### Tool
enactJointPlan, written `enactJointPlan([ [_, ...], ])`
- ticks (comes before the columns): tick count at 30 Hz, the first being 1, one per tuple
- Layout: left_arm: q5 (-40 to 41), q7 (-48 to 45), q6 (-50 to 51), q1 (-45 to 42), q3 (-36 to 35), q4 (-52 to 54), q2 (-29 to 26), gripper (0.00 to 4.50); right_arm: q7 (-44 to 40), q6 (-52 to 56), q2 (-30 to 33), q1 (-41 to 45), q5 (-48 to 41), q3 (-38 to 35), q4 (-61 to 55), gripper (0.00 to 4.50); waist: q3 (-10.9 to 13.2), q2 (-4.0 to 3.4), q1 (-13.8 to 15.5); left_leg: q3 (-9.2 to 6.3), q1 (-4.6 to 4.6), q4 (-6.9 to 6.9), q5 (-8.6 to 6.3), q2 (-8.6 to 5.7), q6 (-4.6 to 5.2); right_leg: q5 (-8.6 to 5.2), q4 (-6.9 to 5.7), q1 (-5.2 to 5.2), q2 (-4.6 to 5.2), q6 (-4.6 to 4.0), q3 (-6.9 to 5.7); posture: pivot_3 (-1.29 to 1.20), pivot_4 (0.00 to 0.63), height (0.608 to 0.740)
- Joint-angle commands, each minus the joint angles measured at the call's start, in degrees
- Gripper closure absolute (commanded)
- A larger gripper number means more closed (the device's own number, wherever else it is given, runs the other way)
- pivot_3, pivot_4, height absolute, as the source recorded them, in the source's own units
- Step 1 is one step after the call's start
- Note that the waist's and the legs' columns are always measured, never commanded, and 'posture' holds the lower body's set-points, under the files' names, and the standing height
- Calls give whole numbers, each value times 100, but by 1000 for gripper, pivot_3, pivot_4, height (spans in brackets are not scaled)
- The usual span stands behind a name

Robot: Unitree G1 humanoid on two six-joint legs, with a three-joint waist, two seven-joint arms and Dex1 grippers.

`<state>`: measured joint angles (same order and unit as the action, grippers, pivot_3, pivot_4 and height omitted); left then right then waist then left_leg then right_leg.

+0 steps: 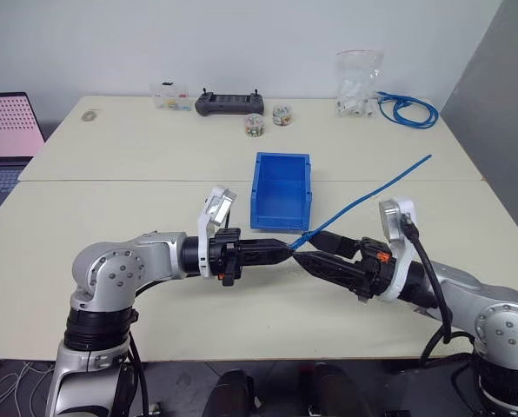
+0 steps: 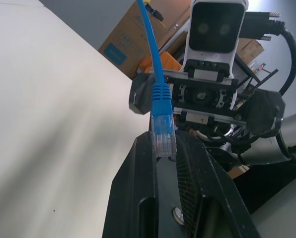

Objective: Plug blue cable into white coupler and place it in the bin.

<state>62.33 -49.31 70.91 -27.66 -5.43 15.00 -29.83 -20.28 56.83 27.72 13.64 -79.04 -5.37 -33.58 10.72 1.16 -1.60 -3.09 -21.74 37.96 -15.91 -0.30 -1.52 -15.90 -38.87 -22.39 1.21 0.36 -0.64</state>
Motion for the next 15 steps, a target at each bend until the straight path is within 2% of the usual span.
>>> enactJointPlan([
  [1, 254, 46, -19, 73, -131, 191, -44, 4280, -44, -181, -41, 160, -115, 54, -10, 354, 0, 0, 0, 0, 0, 0, 0, 0, 0, 0, 0, 0, 0, 0, 0, 0, 150, 740],
  [4, 265, -4, -42, 123, -101, 235, -137, 4280, -48, -212, -43, 191, -180, 66, 32, 950, 0, 0, 2, 0, 0, -1, 0, 0, 0, 0, 0, -1, 0, 0, 0, 0, 150, 740],
  [9, 300, -73, -76, 190, -69, 288, -253, 4280, -93, -209, -2, 199, -272, 105, 32, 2361, 0, 0, 3, 1, -2, -1, 0, 0, 0, 0, 0, -3, 0, 0, 1, 0, 150, 740],
  [12, 329, -61, -111, 201, -57, 292, -276, 4280, -105, -196, 5, 196, -281, 151, 18, 2986, 0, 0, 3, 1, -2, -1, 0, 0, 0, 0, 0, -3, 0, 0, 1, 0, 150, 740],
  [15, 359, -59, -134, 212, -53, 299, -284, 4280, -129, -184, 15, 192, -238, 209, 2, 3821, 0, 0, 2, 1, -2, -1, 0, 0, 0, 0, 0, -4, 0, 0, 1, 0, 150, 740],
])
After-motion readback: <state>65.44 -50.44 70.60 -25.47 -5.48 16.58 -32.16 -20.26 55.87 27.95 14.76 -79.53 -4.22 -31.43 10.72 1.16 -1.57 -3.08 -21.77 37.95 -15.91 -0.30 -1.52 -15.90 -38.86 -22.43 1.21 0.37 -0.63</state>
